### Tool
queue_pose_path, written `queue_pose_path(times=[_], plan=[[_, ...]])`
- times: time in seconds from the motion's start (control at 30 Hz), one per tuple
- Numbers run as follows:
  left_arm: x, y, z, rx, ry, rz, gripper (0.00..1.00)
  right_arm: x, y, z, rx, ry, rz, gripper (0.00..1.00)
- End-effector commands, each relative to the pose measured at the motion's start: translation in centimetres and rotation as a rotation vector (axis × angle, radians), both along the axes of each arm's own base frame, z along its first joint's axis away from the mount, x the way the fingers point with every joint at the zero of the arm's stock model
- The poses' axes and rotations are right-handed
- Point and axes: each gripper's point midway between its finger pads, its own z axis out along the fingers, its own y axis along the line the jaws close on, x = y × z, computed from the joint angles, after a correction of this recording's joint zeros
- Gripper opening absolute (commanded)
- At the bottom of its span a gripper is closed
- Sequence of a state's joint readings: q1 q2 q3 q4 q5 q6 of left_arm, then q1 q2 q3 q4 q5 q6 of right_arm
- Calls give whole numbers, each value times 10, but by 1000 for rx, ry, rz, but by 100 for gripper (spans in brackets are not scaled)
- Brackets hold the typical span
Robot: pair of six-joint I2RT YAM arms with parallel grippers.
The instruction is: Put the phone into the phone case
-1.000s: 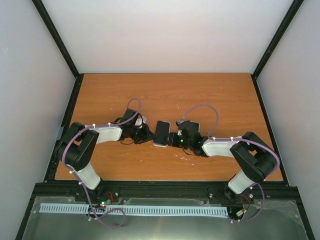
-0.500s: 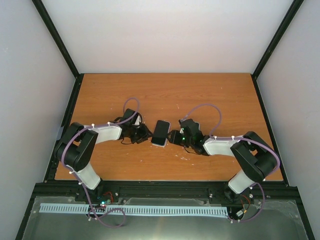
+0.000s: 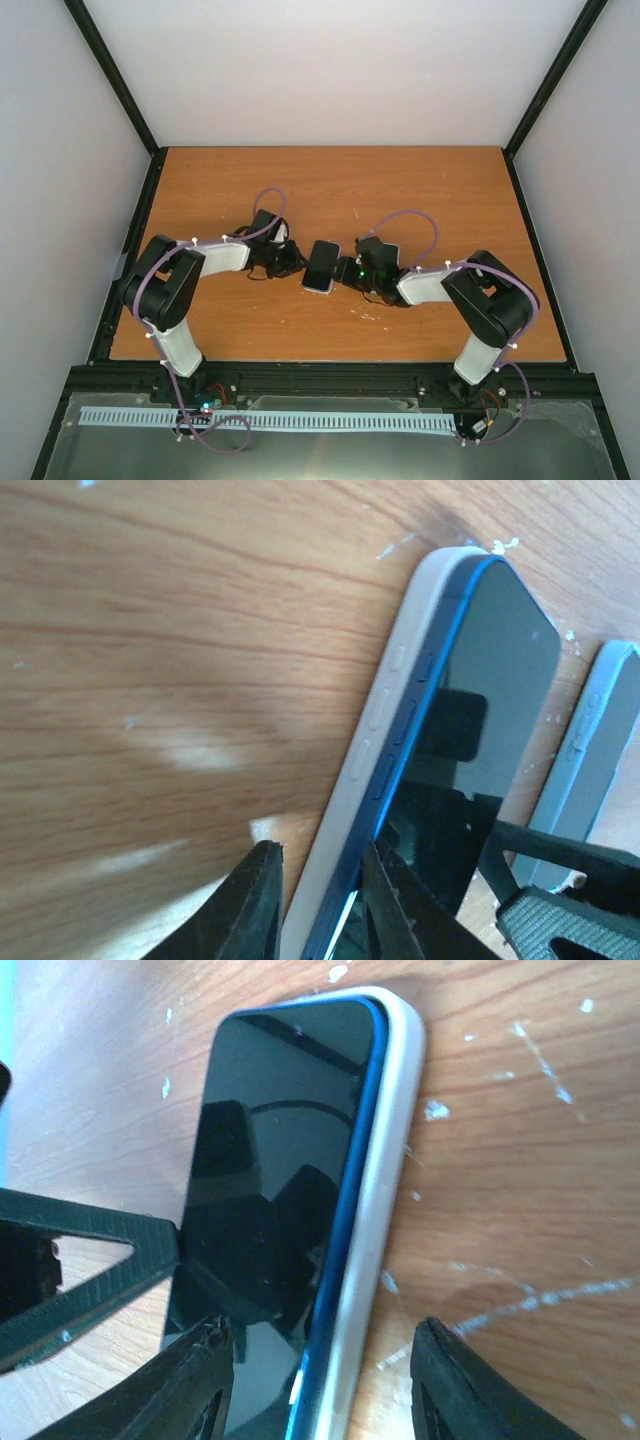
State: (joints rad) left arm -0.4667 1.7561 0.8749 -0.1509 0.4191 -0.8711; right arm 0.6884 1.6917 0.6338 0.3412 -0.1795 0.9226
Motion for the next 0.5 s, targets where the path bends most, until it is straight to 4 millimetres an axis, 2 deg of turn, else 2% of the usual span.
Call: queue_pose_path(times=[0.0,0.1,0.23,0.47], plan=[[-1,-5,-8,-18,12,-33,20,15,11,3,53,-4,-24,49],[-7,-7,-9,-42,29,-35,17,14,23,9,121,-16,20,49],[-17,-13,-5,-107,46,-52,16,16,34,30,207,-72,56,49],[-29,-13,4,-148,53,-45,22,9,44,70,348,-152,114,49]])
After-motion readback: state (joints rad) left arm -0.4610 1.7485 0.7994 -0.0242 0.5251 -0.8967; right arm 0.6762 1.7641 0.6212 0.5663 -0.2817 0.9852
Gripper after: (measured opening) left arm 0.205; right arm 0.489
